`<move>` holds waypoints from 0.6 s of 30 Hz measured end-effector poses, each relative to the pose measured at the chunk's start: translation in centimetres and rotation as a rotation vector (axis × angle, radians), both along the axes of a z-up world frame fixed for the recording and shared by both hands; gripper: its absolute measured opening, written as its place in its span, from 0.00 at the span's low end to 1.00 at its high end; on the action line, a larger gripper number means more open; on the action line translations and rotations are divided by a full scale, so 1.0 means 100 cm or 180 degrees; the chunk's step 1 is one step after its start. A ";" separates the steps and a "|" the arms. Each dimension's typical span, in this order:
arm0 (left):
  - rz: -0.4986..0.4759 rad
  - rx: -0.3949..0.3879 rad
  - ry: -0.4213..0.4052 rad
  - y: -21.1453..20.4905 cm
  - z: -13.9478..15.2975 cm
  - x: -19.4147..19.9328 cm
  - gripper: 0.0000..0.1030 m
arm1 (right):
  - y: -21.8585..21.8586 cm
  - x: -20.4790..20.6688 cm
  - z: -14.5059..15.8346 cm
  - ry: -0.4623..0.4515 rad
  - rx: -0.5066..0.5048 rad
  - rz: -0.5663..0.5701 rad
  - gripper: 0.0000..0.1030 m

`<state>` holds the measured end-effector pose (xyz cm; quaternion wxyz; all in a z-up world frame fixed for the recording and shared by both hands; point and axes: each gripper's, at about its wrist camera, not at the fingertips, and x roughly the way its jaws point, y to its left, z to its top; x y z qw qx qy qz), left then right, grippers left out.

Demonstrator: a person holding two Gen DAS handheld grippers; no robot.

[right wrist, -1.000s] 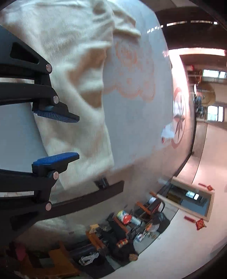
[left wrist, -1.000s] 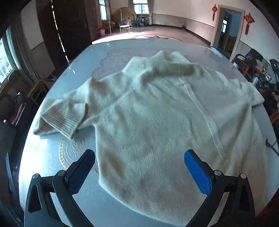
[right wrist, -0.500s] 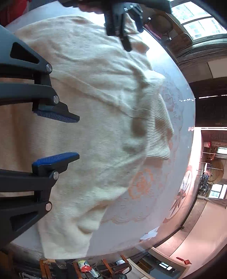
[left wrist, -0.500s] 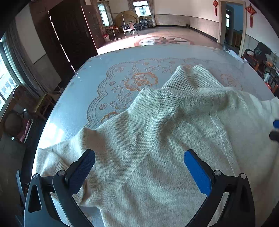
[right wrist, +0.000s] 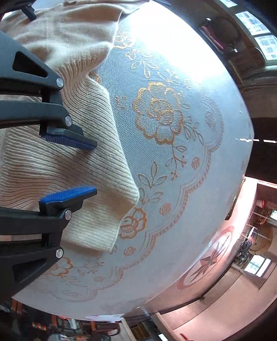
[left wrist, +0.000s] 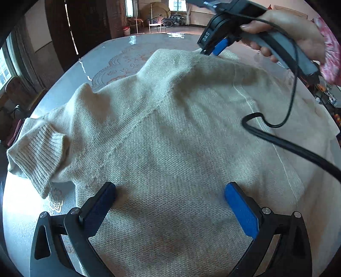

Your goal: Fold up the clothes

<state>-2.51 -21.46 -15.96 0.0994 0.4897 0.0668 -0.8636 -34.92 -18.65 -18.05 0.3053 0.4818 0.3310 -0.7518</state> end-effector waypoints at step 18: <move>0.0333 0.0012 -0.0167 -0.063 0.003 -0.111 1.00 | 0.056 -0.039 -0.027 -0.0018 -0.0615 -0.0590 0.64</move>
